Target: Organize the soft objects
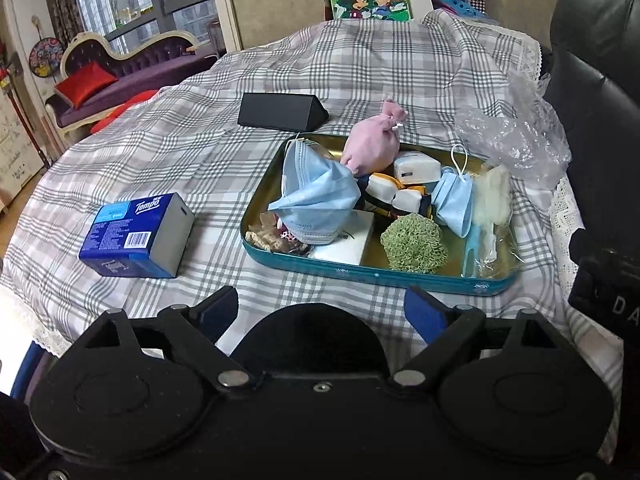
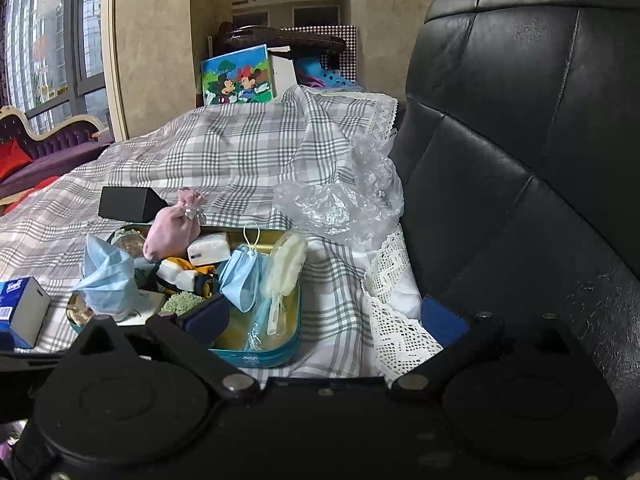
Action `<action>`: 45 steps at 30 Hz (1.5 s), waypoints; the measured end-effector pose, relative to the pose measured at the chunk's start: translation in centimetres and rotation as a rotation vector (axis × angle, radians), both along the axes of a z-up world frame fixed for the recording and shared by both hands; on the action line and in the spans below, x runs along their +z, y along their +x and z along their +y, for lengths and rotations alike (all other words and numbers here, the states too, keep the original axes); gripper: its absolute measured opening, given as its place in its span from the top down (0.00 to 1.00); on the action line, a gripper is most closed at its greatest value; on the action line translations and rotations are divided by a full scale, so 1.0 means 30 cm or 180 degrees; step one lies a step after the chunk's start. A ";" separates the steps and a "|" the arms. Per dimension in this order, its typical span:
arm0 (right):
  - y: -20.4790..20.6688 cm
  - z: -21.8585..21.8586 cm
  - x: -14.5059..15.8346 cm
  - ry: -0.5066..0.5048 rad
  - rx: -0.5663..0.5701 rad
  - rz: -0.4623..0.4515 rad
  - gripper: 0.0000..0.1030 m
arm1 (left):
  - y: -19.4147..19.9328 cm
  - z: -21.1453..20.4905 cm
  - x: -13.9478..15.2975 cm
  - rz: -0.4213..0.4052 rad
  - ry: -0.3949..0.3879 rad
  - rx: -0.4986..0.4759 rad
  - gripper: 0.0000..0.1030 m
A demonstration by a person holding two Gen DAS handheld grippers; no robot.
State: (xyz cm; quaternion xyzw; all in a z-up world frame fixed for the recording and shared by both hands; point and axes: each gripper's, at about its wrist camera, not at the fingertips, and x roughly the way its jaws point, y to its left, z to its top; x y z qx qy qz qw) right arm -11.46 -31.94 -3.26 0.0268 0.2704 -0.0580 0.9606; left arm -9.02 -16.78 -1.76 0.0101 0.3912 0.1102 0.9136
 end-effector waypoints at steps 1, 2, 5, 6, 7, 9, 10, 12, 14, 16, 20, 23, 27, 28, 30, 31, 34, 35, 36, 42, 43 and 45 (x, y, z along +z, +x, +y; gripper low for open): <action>-0.001 0.001 0.001 -0.0003 0.0001 0.0002 0.00 | -0.003 -0.002 0.002 -0.0008 0.0019 0.0006 0.15; -0.001 0.003 0.001 -0.0011 0.0006 0.0007 0.00 | -0.006 -0.004 0.004 -0.0017 0.0044 0.0008 0.14; -0.001 0.010 -0.001 -0.0027 0.0017 0.0040 0.00 | -0.013 -0.009 0.005 -0.0026 0.0056 0.0009 0.11; 0.001 0.009 -0.003 -0.0022 0.0024 0.0051 0.00 | -0.013 -0.008 0.004 -0.0018 0.0052 0.0016 0.11; 0.000 0.008 -0.004 -0.0012 0.0033 0.0060 0.00 | -0.012 -0.009 0.003 -0.0006 0.0055 0.0022 0.10; 0.003 0.004 -0.005 0.0011 0.0031 0.0082 0.00 | -0.012 -0.007 -0.002 0.0018 0.0064 0.0033 0.10; 0.004 0.003 -0.006 0.0020 0.0030 0.0091 0.00 | -0.012 -0.007 -0.003 0.0024 0.0062 0.0032 0.10; 0.008 0.000 -0.008 0.0033 0.0032 0.0112 0.00 | -0.014 -0.008 -0.006 0.0040 0.0063 0.0030 0.10; 0.014 -0.001 -0.012 0.0049 0.0037 0.0147 0.00 | -0.013 -0.010 -0.009 0.0061 0.0079 0.0026 0.10; 0.020 -0.002 -0.017 0.0076 0.0055 0.0194 0.00 | -0.013 -0.013 -0.011 0.0074 0.0082 0.0017 0.10; 0.025 -0.005 -0.023 0.0122 0.0062 0.0252 0.00 | -0.011 -0.017 -0.014 0.0101 0.0084 0.0002 0.10; 0.029 -0.005 -0.027 0.0128 0.0058 0.0284 0.00 | -0.010 -0.017 -0.016 0.0124 0.0085 0.0007 0.10; 0.037 -0.009 -0.033 0.0152 0.0061 0.0332 0.00 | -0.009 -0.016 -0.017 0.0141 0.0069 0.0020 0.09; 0.038 -0.009 -0.034 0.0154 0.0061 0.0339 0.00 | -0.008 -0.016 -0.017 0.0149 0.0071 0.0020 0.09; 0.039 -0.010 -0.035 0.0156 0.0060 0.0344 0.00 | -0.007 -0.017 -0.020 0.0165 0.0075 0.0021 0.09; 0.037 -0.008 -0.035 0.0156 0.0061 0.0345 0.00 | -0.006 -0.018 -0.022 0.0174 0.0077 0.0024 0.09; 0.036 -0.007 -0.034 0.0156 0.0070 0.0347 0.00 | -0.003 -0.019 -0.026 0.0206 0.0074 0.0018 0.09; 0.037 -0.007 -0.034 0.0155 0.0074 0.0347 0.00 | -0.003 -0.020 -0.027 0.0212 0.0071 0.0020 0.09; 0.037 -0.006 -0.034 0.0155 0.0076 0.0347 0.00 | -0.002 -0.020 -0.027 0.0216 0.0066 0.0022 0.09; 0.037 -0.005 -0.035 0.0155 0.0076 0.0350 0.00 | -0.001 -0.018 -0.027 0.0245 0.0044 0.0021 0.09; 0.036 -0.005 -0.035 0.0154 0.0075 0.0350 0.00 | -0.001 -0.019 -0.028 0.0249 0.0044 0.0019 0.09; 0.036 -0.006 -0.036 0.0156 0.0074 0.0352 0.00 | 0.000 -0.019 -0.028 0.0256 0.0033 0.0016 0.09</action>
